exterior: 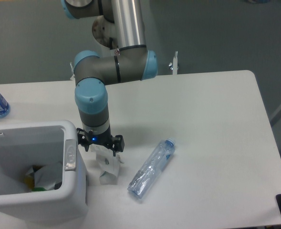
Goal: Place the trash in the trash can
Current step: 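Close the gripper on the crumpled white paper and lift it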
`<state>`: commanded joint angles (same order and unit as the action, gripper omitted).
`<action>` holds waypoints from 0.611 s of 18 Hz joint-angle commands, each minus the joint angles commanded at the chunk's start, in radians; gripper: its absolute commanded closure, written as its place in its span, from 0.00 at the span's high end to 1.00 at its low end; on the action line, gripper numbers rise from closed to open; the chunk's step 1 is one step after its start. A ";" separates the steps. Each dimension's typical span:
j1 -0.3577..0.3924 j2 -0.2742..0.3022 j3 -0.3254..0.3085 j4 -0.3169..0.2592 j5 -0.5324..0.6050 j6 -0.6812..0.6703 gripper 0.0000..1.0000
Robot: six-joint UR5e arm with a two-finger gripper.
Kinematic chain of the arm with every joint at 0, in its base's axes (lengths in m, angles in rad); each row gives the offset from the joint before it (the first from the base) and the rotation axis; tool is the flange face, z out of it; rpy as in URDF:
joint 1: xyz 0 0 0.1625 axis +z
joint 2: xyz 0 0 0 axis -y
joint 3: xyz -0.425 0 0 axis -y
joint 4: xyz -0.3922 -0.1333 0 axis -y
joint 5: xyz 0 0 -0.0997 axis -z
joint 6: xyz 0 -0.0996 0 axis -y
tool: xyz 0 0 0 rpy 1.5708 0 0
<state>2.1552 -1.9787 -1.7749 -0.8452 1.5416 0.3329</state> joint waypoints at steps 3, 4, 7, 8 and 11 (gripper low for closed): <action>0.000 -0.026 0.035 -0.002 0.009 0.000 1.00; 0.002 -0.028 0.035 -0.002 0.023 0.002 1.00; 0.000 -0.028 0.025 0.000 0.080 0.005 0.84; 0.000 -0.029 0.026 0.000 0.083 0.009 0.80; 0.021 -0.026 0.026 0.000 0.101 0.014 0.58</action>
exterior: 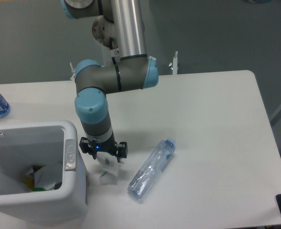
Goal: Place the trash in the trash can
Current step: 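Close the gripper on the crumpled white paper and lift it, then carry the paper over the white bin and open the gripper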
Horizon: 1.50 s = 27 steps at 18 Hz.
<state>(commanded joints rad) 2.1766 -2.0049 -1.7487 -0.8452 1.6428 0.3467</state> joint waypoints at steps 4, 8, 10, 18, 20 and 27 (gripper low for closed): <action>0.046 0.006 0.000 -0.003 0.002 0.003 0.00; 0.091 0.025 0.008 -0.015 -0.017 0.005 0.00; 0.106 0.032 0.006 -0.017 -0.044 0.006 0.00; 0.210 0.159 0.014 -0.075 -0.262 0.172 0.00; 0.247 0.201 0.024 -0.075 -0.360 0.172 0.00; 0.324 0.310 0.139 -0.072 -0.572 0.079 0.00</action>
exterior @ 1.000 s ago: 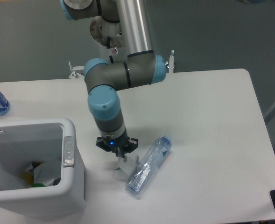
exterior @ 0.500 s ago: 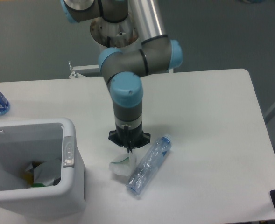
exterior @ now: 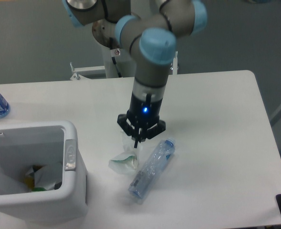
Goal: Place the trash in the trash can
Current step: 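Carry the paper over the white bin and open the gripper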
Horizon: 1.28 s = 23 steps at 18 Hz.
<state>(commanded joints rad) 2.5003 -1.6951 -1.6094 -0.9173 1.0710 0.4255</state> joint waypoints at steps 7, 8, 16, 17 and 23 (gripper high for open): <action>-0.046 -0.006 0.197 0.012 -0.060 -0.298 0.00; -0.088 -0.005 0.200 0.012 -0.060 -0.309 0.00; -0.310 -0.046 0.148 0.014 -0.052 -0.309 0.29; -0.313 -0.047 0.149 0.017 -0.051 -0.304 0.75; -0.302 -0.026 0.141 0.011 -0.051 -0.344 1.00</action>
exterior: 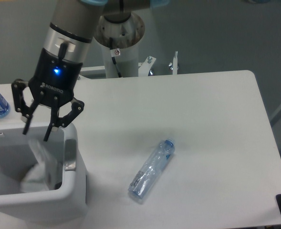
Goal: Place the trash in the trash can
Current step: 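Carry the paper over the white bin and open the gripper, then move the gripper over the clear plastic bottle and lower onto it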
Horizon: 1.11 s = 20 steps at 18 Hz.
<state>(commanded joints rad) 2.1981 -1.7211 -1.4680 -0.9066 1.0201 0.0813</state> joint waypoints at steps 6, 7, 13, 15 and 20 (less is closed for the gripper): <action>0.162 -0.008 -0.011 0.002 0.003 -0.044 1.00; 0.196 -0.011 -0.026 0.003 0.006 -0.043 1.00; 0.302 -0.043 -0.064 0.008 0.162 0.109 1.00; 0.302 -0.087 -0.066 0.006 0.230 0.185 1.00; 0.299 -0.192 -0.127 -0.003 0.357 0.544 1.00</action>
<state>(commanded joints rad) 2.4973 -1.9128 -1.5950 -0.9097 1.3771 0.6249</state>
